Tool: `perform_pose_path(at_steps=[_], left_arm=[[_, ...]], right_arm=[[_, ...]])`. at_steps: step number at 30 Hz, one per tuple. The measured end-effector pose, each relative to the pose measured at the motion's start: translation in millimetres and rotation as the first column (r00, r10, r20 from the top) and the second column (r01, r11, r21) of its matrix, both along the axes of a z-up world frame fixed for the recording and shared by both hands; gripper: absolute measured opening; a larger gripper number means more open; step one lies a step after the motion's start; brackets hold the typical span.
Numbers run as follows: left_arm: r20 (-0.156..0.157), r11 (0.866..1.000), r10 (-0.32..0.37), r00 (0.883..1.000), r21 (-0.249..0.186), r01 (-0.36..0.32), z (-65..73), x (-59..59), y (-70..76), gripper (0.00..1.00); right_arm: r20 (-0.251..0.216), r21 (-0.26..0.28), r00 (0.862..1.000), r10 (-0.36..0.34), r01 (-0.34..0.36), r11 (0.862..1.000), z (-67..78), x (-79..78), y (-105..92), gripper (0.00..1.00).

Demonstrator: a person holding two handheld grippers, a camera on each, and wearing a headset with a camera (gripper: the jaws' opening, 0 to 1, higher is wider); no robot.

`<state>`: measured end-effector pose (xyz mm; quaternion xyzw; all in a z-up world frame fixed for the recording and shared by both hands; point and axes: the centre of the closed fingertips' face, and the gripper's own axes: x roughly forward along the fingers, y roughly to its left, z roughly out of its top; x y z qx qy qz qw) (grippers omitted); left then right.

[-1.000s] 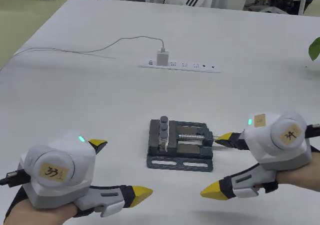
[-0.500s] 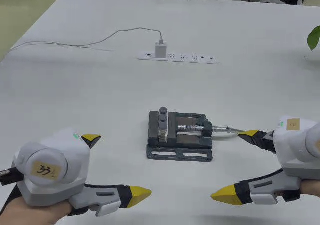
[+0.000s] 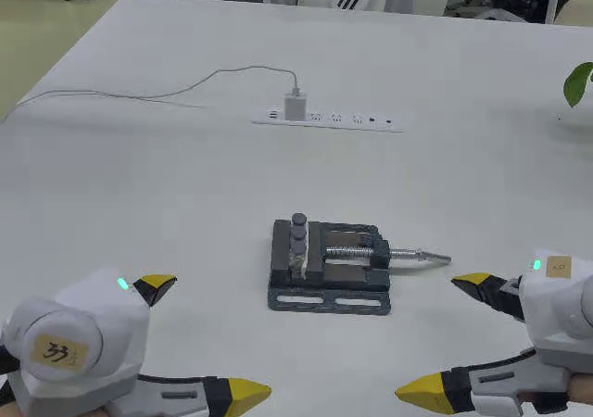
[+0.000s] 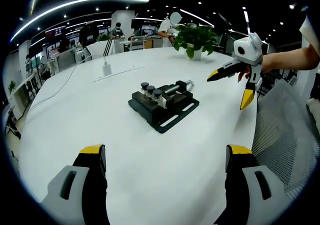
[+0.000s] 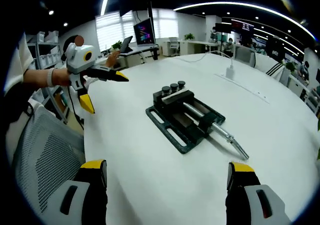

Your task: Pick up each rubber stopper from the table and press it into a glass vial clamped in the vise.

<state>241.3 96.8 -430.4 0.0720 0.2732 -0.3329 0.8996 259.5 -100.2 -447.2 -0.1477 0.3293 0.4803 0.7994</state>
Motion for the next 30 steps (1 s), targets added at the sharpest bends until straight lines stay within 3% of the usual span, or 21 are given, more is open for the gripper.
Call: perform_pose_path(at_steps=[9,30], left_arm=[[0.001,1.000,0.000,1.000,-0.015,0.000,0.8,2.8,-4.1,0.99],[-0.007,1.000,-0.007,1.000,-0.017,0.007,-3.0,5.5,-3.8,0.99]], right_arm=[[-0.024,0.008,1.000,-0.006,0.006,1.000,-3.7,-11.1,-0.1,0.99],[-0.040,0.003,0.999,-0.028,0.028,1.000,-11.5,-13.8,0.4,0.96]])
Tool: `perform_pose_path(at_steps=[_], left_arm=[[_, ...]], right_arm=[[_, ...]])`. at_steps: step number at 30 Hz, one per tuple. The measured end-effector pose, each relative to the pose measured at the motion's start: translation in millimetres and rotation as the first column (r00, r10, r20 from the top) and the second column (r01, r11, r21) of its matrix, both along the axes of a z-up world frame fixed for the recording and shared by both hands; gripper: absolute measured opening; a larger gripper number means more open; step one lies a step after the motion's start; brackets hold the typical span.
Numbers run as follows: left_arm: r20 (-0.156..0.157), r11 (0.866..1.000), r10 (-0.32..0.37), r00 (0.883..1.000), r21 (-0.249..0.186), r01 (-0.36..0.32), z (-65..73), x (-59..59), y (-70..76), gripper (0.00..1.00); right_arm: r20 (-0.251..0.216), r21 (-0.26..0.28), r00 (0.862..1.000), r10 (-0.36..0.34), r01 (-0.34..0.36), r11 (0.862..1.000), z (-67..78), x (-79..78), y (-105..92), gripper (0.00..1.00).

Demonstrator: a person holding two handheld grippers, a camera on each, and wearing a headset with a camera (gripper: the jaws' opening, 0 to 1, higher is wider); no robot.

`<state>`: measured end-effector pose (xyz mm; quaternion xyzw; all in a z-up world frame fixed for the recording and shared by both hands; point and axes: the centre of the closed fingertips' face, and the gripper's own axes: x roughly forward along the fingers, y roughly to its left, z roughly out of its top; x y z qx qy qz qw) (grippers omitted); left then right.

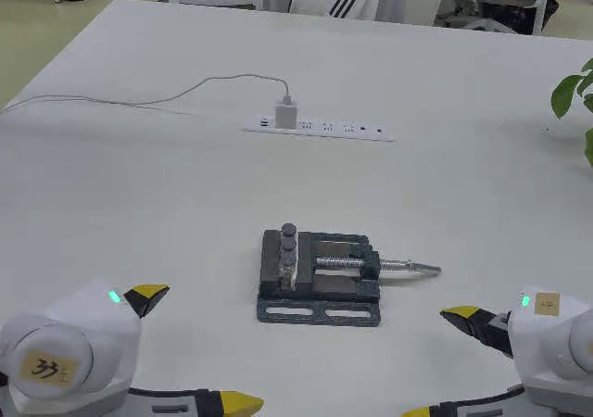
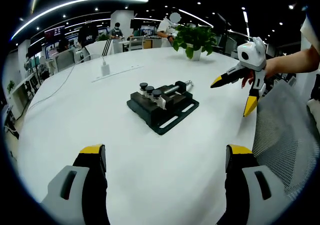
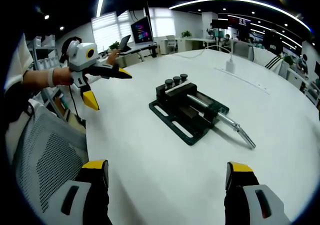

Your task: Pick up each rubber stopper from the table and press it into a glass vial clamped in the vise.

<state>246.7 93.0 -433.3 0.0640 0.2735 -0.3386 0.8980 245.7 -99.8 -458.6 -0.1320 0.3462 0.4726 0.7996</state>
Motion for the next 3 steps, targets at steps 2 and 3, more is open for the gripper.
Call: perform_pose_path(at_steps=[2,3], left_arm=[[0.001,1.000,0.003,1.000,-0.004,-0.003,-0.4,-0.1,-0.2,0.99],[0.000,1.000,0.003,1.000,-0.006,-0.003,-0.6,-0.1,-0.4,0.99]], right_arm=[[0.000,0.005,1.000,-0.008,0.008,1.000,0.0,1.0,-0.6,0.97],[-0.001,0.006,1.000,-0.010,0.010,1.000,0.1,1.0,-0.6,0.97]])
